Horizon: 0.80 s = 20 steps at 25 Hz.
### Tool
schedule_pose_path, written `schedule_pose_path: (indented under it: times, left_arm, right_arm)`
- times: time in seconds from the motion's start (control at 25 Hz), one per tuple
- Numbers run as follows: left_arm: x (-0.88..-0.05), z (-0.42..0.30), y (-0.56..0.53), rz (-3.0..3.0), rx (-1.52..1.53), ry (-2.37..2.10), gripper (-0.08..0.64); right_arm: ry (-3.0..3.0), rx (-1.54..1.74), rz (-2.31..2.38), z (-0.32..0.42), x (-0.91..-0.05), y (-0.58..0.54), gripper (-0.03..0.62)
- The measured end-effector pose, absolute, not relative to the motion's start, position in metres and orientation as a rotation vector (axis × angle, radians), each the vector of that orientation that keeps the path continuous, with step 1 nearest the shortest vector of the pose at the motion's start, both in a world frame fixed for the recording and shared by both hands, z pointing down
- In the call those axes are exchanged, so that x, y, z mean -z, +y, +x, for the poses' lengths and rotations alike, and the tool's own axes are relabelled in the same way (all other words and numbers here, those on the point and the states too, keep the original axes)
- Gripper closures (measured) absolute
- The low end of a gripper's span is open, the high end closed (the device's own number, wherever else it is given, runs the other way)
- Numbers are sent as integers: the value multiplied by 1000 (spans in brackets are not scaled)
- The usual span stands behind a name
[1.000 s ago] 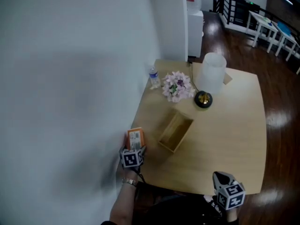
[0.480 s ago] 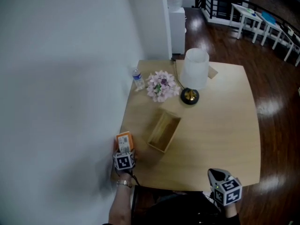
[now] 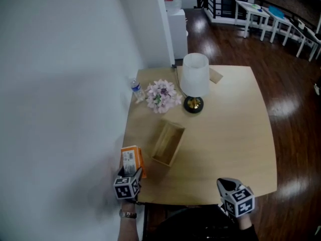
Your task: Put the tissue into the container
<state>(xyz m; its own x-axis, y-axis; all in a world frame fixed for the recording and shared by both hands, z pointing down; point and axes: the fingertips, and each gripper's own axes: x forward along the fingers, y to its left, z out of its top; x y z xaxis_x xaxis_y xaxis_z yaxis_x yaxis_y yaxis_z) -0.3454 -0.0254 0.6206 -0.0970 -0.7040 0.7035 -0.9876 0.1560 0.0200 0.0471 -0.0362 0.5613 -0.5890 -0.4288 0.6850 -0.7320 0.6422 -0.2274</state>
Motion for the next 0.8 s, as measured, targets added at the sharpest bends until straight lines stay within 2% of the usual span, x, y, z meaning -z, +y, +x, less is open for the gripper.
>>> schedule_pose_path:
  times: [0.28, 0.56, 0.8]
  left_arm:
    - [-582, -262, -124, 1951, -721, -1649, 175]
    - [-637, -223, -174, 2052, -979, -1428, 175]
    - [-664, -210, -185, 2068, -1043, -1351, 175]
  right_arm:
    - [-2280, -698, 933, 53, -560, -41, 604]
    - [-2262, -737, 1015, 75, -562, -43, 604]
    - [-2236, -774, 1064, 90, -567, -42, 604]
